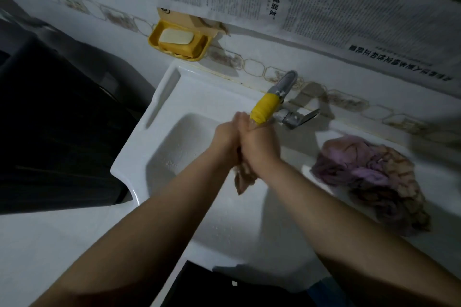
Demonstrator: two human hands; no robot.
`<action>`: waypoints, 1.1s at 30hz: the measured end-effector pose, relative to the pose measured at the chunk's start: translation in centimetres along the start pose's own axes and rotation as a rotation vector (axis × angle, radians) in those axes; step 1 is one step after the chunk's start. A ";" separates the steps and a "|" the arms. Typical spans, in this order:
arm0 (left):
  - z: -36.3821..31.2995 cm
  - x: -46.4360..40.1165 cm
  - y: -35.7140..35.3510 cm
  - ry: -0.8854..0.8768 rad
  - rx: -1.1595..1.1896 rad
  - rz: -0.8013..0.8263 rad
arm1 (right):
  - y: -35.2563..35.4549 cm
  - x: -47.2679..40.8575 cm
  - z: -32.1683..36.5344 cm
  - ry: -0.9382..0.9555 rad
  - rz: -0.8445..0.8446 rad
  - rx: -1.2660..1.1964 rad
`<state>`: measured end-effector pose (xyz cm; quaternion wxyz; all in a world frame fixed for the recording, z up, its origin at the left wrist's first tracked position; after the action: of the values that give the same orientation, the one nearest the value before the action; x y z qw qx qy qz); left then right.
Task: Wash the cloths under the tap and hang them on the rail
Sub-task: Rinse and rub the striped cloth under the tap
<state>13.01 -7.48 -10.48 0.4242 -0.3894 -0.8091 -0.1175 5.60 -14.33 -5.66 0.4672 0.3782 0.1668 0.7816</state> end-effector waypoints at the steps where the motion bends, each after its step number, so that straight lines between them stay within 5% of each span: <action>1: -0.2 -0.1 0.0 -0.010 0.018 0.010 | -0.4 0.5 0.4 0.034 0.015 0.031; 13: 1.3 0.9 -1.6 0.073 -0.095 0.196 | 1.0 -1.2 -0.4 0.035 0.028 0.201; 18: -0.7 0.7 0.3 0.078 -0.008 0.209 | -3.2 -1.3 -4.3 -0.145 0.422 -0.326; 20: -1.1 0.6 1.4 0.072 -0.080 0.256 | -4.7 -0.3 -5.4 -0.131 0.573 -0.312; 26: -2.0 0.0 5.3 -0.166 -0.584 0.057 | -0.9 -2.5 -5.8 -0.045 0.211 -0.565; 30: -0.6 -0.5 4.8 -0.098 -0.229 -0.078 | -0.5 -1.0 -3.7 -0.044 0.193 -0.564; 33: 0.8 -1.3 1.7 -0.044 -0.030 -0.006 | -1.3 0.7 -0.9 0.113 0.176 -0.305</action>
<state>14.16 -6.62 -12.21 0.4000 -0.3956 -0.8177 -0.1221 5.49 -13.00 -6.76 0.4389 0.2716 0.0389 0.8556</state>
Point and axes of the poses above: each hand's wrist, its own x-axis away from the middle knuckle, its own y-axis out of the back of the hand, z = x × y, the point moved 10 cm from there along -x, towards the middle knuckle, and after that the axes turned 5 degrees about z, right-handed, at the moved point
